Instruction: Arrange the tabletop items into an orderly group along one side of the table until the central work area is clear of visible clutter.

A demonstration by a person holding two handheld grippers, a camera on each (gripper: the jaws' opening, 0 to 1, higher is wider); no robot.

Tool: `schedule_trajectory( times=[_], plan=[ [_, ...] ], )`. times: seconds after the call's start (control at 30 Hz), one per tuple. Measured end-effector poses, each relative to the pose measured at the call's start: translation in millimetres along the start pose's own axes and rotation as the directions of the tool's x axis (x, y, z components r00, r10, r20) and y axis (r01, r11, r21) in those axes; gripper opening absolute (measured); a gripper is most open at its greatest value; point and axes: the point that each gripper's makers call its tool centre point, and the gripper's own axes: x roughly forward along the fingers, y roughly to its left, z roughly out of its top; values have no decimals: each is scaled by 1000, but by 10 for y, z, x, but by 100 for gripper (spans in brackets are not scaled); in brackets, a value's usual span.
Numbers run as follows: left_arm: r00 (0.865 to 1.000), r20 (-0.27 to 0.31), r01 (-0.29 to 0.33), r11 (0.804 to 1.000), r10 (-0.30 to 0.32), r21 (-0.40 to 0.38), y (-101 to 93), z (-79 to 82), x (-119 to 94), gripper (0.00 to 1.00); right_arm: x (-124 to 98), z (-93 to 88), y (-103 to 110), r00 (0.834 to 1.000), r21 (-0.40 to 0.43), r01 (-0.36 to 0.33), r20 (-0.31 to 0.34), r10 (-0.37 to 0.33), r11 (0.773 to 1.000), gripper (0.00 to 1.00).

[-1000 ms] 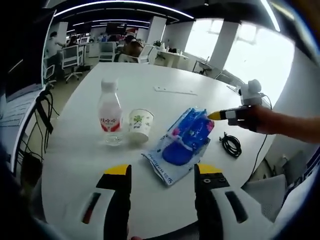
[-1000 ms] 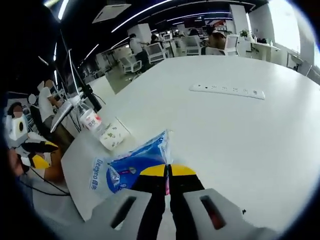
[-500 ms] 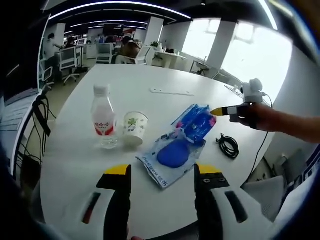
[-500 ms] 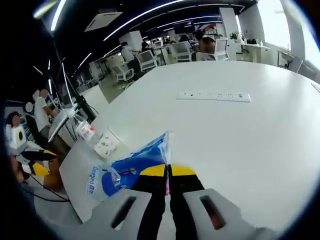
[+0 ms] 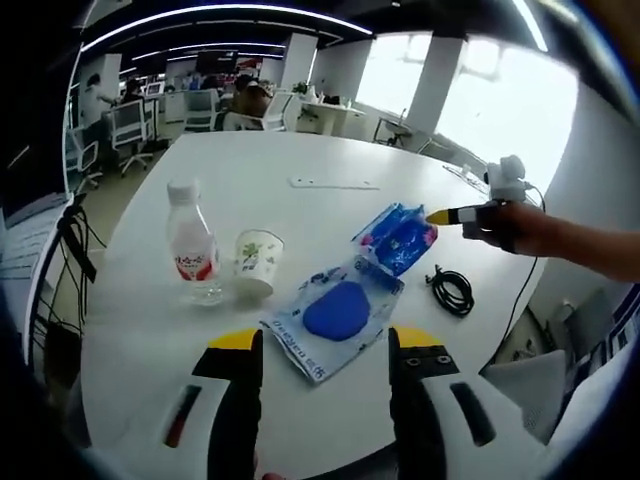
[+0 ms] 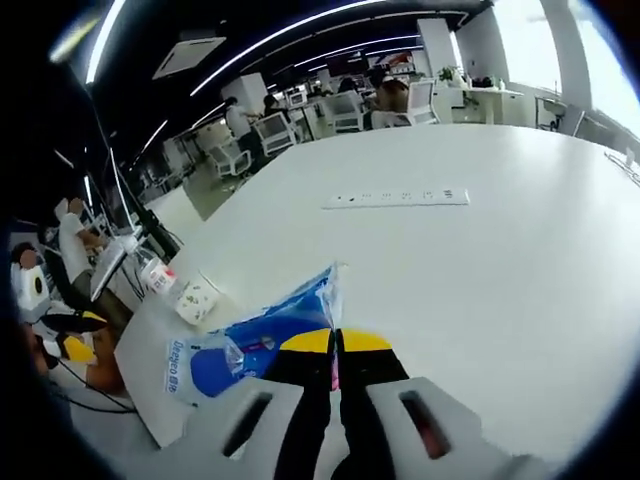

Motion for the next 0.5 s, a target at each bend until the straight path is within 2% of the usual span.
schedule_trajectory(
  times=[0.5],
  plan=[
    [1000, -16, 20, 1000, -19, 18, -146, -6, 85, 50, -286, 30, -598, 996, 77, 87, 28, -90, 993, 0]
  ],
)
